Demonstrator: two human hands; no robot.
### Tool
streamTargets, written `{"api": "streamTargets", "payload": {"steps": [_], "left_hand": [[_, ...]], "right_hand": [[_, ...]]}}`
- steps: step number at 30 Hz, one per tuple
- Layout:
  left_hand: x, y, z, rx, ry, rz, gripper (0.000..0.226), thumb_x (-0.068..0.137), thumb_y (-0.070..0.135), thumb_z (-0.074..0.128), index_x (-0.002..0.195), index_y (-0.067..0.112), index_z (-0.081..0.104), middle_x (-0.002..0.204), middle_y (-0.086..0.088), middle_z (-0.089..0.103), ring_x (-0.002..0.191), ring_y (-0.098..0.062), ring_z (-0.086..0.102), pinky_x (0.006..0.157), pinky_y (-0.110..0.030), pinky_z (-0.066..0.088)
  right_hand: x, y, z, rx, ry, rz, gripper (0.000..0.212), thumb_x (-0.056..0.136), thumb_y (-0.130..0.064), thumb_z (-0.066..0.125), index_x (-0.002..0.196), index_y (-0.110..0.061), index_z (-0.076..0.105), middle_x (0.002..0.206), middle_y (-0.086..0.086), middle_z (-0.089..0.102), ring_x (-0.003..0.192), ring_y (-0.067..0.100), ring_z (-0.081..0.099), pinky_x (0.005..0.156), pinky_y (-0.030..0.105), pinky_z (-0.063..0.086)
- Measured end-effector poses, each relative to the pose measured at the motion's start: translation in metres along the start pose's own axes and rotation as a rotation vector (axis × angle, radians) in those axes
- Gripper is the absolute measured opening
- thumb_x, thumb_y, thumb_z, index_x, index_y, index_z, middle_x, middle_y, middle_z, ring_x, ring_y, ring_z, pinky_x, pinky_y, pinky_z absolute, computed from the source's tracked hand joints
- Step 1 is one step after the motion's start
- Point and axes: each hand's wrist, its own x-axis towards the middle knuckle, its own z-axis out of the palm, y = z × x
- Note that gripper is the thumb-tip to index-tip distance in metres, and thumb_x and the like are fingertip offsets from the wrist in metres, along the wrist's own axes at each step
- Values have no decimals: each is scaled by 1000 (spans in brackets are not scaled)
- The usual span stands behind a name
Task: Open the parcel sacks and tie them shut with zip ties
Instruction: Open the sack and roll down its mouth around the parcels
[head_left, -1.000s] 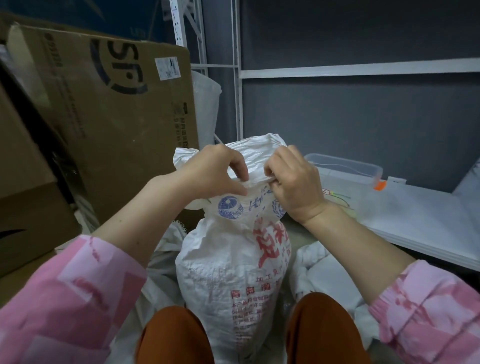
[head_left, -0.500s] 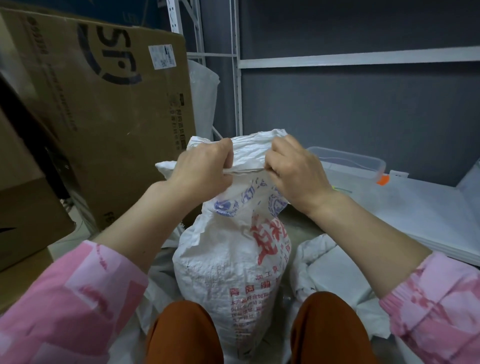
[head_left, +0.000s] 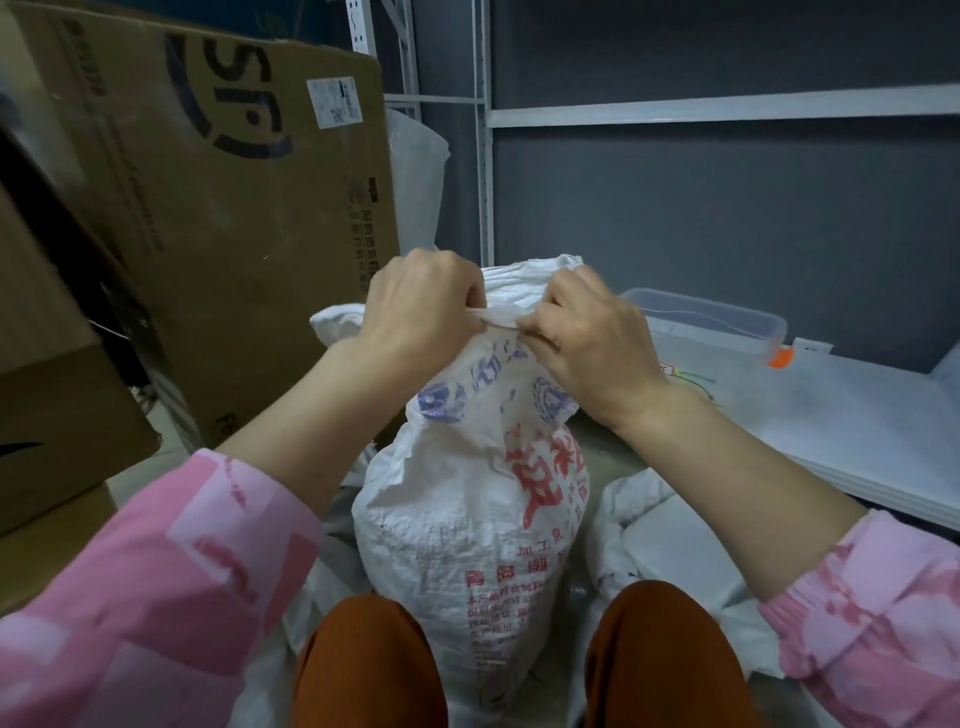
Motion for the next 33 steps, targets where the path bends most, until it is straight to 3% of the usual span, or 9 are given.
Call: {"api": "streamTargets", "payload": {"steps": [3, 7, 10, 12, 16, 18, 22, 28, 33], "left_hand": [[-4, -7, 13, 59, 166, 116, 8, 78, 4, 65, 78, 11, 70, 79, -2, 54, 65, -26, 51, 57, -30, 32], [-11, -5, 22, 3, 208, 279, 27, 71, -7, 65, 67, 12, 47, 68, -3, 41, 50, -23, 39, 48, -29, 30], [-13, -4, 26, -28, 183, 329, 31, 69, -10, 62, 68, 14, 43, 71, -3, 40, 49, -25, 38, 42, -33, 36], [-12, -6, 28, -80, 105, 259, 29, 73, -5, 64, 74, 16, 45, 79, -1, 45, 59, -23, 44, 49, -38, 42], [-6, -4, 11, -322, -140, 44, 36, 74, 25, 79, 102, 20, 58, 100, 8, 57, 79, -6, 51, 67, -12, 39], [0, -4, -6, -369, -309, -15, 40, 74, 30, 79, 110, 20, 64, 101, 9, 64, 84, -3, 58, 73, -11, 45], [7, -13, -21, -324, -535, -106, 24, 73, 26, 81, 95, 27, 72, 87, 14, 69, 77, -5, 63, 67, -16, 50], [1, -10, -5, -115, -275, 30, 23, 68, 21, 82, 61, 26, 60, 67, 14, 58, 71, -11, 59, 61, -24, 44], [-7, -14, 18, -64, -8, 189, 27, 68, -5, 53, 59, 17, 42, 65, -2, 53, 67, -26, 51, 59, -37, 43]], "right_hand": [[6, -2, -6, 119, -113, 66, 12, 79, -23, 73, 75, -12, 75, 73, 2, 59, 79, 23, 54, 51, 26, 33], [17, 0, -6, 143, -317, 291, 25, 84, -26, 68, 107, -18, 64, 96, 4, 63, 97, 23, 54, 74, 37, 47], [22, -1, -4, 33, -381, 214, 12, 87, -19, 63, 97, -13, 63, 96, 5, 61, 104, 27, 51, 68, 35, 43], [20, -2, -4, -20, -312, 123, 5, 86, -10, 60, 87, -6, 62, 93, 7, 57, 99, 27, 50, 58, 33, 36], [11, 0, -4, -60, -143, 12, 15, 69, 7, 64, 69, -4, 53, 77, 11, 53, 74, 29, 52, 45, 27, 26], [6, 2, -5, -91, -92, -33, 18, 66, 7, 61, 69, -6, 51, 74, 9, 52, 69, 26, 50, 48, 26, 23], [1, 8, -5, -114, 21, -125, 18, 64, 10, 57, 67, -7, 50, 69, 9, 50, 64, 25, 45, 55, 27, 23], [-3, 11, 1, -96, 16, -81, 19, 61, 11, 55, 67, -6, 50, 69, 9, 49, 64, 25, 43, 56, 31, 31], [0, 8, -1, 59, -313, 95, 10, 80, -17, 72, 79, -9, 65, 84, 4, 56, 83, 20, 50, 62, 28, 29]]}}
